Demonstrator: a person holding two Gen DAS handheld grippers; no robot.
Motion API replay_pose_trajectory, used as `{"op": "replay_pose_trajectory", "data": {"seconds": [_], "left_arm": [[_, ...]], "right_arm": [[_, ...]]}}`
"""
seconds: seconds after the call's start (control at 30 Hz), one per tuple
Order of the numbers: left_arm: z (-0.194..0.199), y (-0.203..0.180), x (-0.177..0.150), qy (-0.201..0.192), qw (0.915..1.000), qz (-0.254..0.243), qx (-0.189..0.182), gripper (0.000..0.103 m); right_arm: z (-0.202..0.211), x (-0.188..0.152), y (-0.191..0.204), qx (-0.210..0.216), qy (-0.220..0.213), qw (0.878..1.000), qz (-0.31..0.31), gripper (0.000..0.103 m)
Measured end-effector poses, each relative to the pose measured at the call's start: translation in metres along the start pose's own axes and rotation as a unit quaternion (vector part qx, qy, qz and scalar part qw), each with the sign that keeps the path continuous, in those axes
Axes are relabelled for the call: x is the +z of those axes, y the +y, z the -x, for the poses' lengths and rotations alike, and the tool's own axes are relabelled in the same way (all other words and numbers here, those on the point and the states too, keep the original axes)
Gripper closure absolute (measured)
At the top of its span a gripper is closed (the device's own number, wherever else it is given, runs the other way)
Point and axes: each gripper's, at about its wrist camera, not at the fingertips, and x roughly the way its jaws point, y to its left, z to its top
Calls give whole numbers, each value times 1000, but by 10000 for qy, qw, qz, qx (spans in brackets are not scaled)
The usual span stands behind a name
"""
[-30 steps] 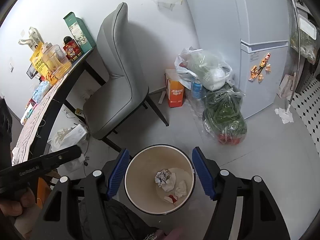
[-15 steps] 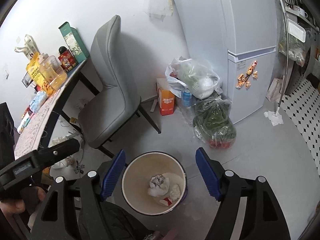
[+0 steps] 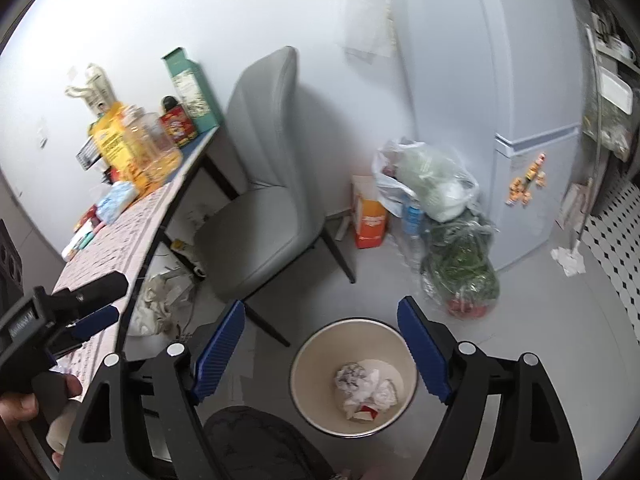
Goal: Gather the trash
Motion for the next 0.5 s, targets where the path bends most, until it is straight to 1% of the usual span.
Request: {"op": "replay_pose_trajectory", "data": {"seconds": [0.13, 0.17, 0.23, 0.43, 0.5], "left_arm": [[39, 19, -1, -349, 9992, 31, 168, 6], [48, 24, -2, -435, 9988, 63, 210, 6], [64, 36, -4, -579, 9978, 136, 286, 6], [115, 75, -10, -1005, 9929, 278, 580, 6], [128, 87, -11, -1092, 9912, 358, 664, 6]], "right_arm": [[15, -3, 34, 270, -251, 9990, 262, 10], [18, -4, 40, 334, -287, 9985, 311, 8], [23, -6, 59, 519, -331, 9971, 437, 8], [26, -16, 95, 720, -314, 9948, 648, 8], [26, -20, 107, 782, -287, 9940, 708, 8]]}}
